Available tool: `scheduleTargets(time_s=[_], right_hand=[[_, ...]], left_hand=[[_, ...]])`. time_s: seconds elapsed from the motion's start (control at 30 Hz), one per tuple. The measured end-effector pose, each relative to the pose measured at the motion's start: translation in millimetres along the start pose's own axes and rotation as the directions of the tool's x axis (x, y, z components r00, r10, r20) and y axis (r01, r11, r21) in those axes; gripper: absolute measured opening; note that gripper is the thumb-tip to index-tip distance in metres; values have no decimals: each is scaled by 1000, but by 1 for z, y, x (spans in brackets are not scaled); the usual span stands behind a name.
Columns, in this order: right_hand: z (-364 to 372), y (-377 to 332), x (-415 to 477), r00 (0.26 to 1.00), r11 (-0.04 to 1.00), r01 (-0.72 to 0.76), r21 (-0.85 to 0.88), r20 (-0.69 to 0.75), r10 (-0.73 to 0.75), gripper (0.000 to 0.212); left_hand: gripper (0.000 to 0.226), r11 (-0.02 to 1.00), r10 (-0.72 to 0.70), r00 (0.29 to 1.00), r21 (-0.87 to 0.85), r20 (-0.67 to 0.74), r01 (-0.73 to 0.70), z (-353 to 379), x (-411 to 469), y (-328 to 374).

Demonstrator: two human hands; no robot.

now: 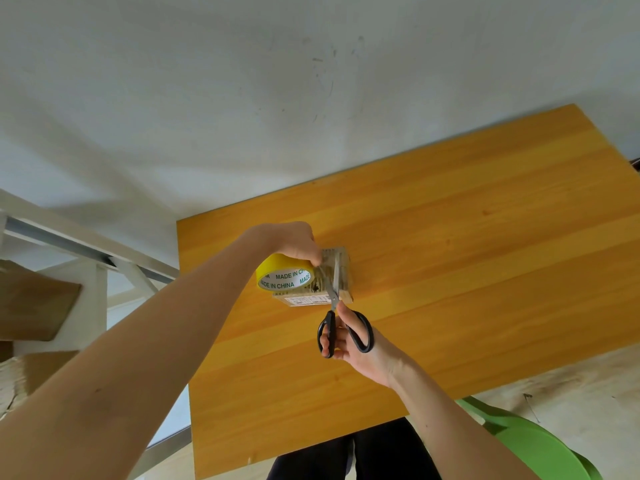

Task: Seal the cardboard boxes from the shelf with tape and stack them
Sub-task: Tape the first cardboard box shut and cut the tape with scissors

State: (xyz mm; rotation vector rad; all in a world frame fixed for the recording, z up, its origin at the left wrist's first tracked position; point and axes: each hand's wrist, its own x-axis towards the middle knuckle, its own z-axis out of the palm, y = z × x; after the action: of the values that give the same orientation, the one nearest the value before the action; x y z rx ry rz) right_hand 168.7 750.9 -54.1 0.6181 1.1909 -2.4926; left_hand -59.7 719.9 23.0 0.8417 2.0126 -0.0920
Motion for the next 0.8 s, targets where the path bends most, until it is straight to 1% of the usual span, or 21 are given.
scheduleTargets(time_s=[0.07,0.2,0.27,0.4,0.47,0.6,0.67,0.73,0.8], right_hand=[[1,2,2,999,1000,20,-5,-29,-21,61],[2,9,3,994,998,48,45,-105,-43,51],[1,12,3,987,999,47,25,-153,-43,52],[1,11,2,973,998,49,-49,-224,-59,44],[1,9,2,964,994,55,-94,-253,-77,45],[2,8,0,953,989,58,-140,-287,-96,48],[2,6,-1,943,991,47,-122,-321,-85,50],[-2,3,-3,934,995,31,-90,-351,-61,53],[-7,-2,-5,948,995,11,-103,-316,-44,56]], left_hand=[[37,1000,-12,1000,4,-6,12,0,0,0],[33,1000,-22,1000,8,-7,22,1,1,0],[28,1000,-23,1000,9,3,23,0,1,-1],[19,1000,-22,1000,-11,22,22,-1,0,-2],[21,999,-18,999,-42,50,20,-3,-2,-1],[26,999,-14,998,-44,58,16,-6,-8,-1],[23,998,-12,995,-59,99,18,-7,-12,0],[19,999,-9,991,-39,133,14,-7,-17,1],[14,999,6,993,-54,120,1,-7,-20,-2]])
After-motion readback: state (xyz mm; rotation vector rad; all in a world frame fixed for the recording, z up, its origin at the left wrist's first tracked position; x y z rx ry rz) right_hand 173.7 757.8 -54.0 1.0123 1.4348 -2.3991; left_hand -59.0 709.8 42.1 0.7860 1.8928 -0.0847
